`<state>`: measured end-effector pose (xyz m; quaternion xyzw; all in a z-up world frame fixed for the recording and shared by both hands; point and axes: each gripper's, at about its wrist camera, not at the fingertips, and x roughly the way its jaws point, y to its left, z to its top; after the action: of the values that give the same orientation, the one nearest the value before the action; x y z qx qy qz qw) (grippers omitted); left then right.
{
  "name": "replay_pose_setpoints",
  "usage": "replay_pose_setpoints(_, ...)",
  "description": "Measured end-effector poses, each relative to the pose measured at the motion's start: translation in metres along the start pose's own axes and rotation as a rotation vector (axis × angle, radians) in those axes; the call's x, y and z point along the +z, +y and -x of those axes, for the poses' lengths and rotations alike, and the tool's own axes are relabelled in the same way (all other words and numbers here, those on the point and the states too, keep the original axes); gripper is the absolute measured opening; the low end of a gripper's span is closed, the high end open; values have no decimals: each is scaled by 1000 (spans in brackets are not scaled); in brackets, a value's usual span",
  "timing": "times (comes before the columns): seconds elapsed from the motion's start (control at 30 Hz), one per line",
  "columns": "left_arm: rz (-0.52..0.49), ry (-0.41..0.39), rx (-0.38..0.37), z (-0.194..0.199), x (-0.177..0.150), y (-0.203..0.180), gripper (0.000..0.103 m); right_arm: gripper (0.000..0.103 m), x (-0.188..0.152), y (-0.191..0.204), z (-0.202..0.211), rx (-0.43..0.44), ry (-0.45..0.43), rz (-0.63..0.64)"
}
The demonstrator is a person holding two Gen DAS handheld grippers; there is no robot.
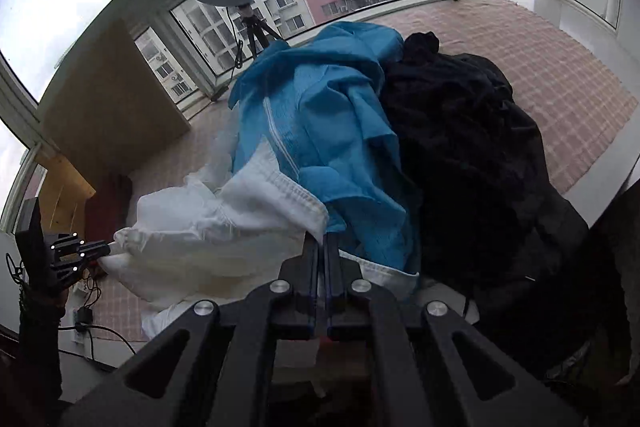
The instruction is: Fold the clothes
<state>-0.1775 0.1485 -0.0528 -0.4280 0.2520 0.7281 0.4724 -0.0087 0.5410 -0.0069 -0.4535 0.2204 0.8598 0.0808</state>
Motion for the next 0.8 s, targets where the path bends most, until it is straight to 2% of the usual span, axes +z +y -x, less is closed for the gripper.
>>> replay_pose_setpoints(0.03, 1, 6, -11, -2, -3, 0, 10, 2, -4, -4, -8, -9, 21, -2)
replay_pose_setpoints(0.07, -8, 9, -11, -1, -5, 0, 19, 3, -7, -7, -12, -21, 35, -2)
replay_pose_setpoints(0.13, -37, 15, 0, 3, -5, -2, 27, 4, -10, -9, -16, -15, 58, 15)
replay_pose_setpoints(0.23, -73, 10, 14, 12, -1, -3, 28, 10, -13, -8, -11, -29, 57, 70)
replay_pose_setpoints(0.33, -119, 11, 8, 7, 13, -7, 36, 21, -10, -6, -11, -24, 57, 110)
replay_pose_setpoints(0.4, -180, 40, -11, -7, 23, -15, 37, 41, -8, -4, -16, -14, 70, 129)
replay_pose_setpoints(0.5, -239, 89, -41, -35, 35, -23, 36, 42, -9, 1, -28, -14, 101, 168)
replay_pose_setpoints(0.53, -233, 105, -50, -45, 38, -23, 27, 43, -11, 0, -34, -21, 112, 177)
replay_pose_setpoints(0.57, -213, 121, -50, -53, 43, -22, 0, 42, -13, 0, -39, -28, 123, 186)
replay_pose_setpoints(0.6, -197, 115, -30, -52, 48, -19, 2, 40, -15, 0, -44, -32, 133, 192)
replay_pose_setpoints(0.63, -185, 98, -4, -46, 54, -16, 1, 30, -17, 0, -48, -25, 139, 189)
replay_pose_setpoints(0.67, -173, 81, 23, -40, 61, -13, 1, 2, -16, 1, -49, -7, 139, 179)
replay_pose_setpoints(0.73, -152, 31, 97, -18, 78, -4, 1, 2, -7, 10, -35, 28, 83, 172)
replay_pose_setpoints(0.8, -136, -60, 210, 31, 105, 9, 1, 2, 10, 27, -8, 64, -17, 189)
